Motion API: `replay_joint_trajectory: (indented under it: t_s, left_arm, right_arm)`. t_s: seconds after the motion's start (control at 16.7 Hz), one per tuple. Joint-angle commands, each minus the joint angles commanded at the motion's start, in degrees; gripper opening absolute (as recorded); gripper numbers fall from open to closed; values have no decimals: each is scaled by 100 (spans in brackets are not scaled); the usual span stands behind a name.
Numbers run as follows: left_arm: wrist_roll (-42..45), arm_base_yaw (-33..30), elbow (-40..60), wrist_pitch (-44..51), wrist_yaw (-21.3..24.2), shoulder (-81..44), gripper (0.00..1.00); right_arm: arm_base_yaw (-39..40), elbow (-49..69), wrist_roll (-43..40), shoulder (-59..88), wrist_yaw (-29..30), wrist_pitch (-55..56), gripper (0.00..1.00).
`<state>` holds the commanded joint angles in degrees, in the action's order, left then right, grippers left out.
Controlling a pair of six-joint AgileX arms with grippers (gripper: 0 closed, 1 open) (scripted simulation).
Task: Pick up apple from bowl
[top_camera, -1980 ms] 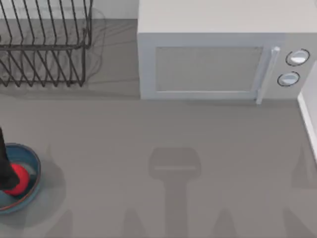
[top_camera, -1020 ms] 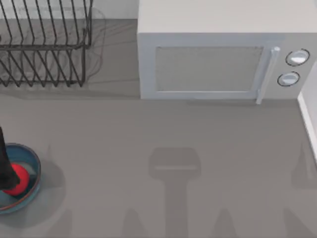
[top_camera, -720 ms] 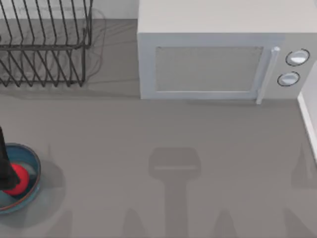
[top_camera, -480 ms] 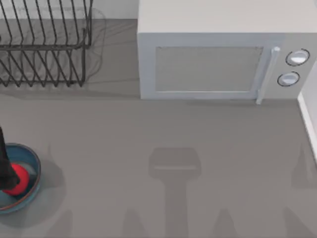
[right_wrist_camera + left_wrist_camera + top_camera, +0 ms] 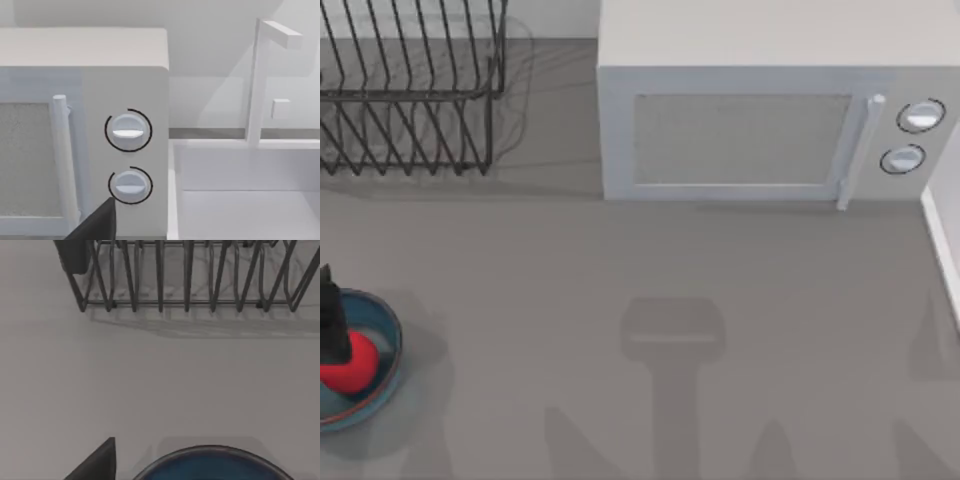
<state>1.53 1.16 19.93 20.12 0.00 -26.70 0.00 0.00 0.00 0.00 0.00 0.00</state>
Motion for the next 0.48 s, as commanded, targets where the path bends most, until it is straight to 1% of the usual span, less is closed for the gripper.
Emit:
replay_joint_trajectory:
  t_s: [0.48]
  left_arm:
    - [211, 159, 2741, 2767, 0, -4264, 100]
  right_arm:
    - [0, 0, 0, 0, 0, 0, 100]
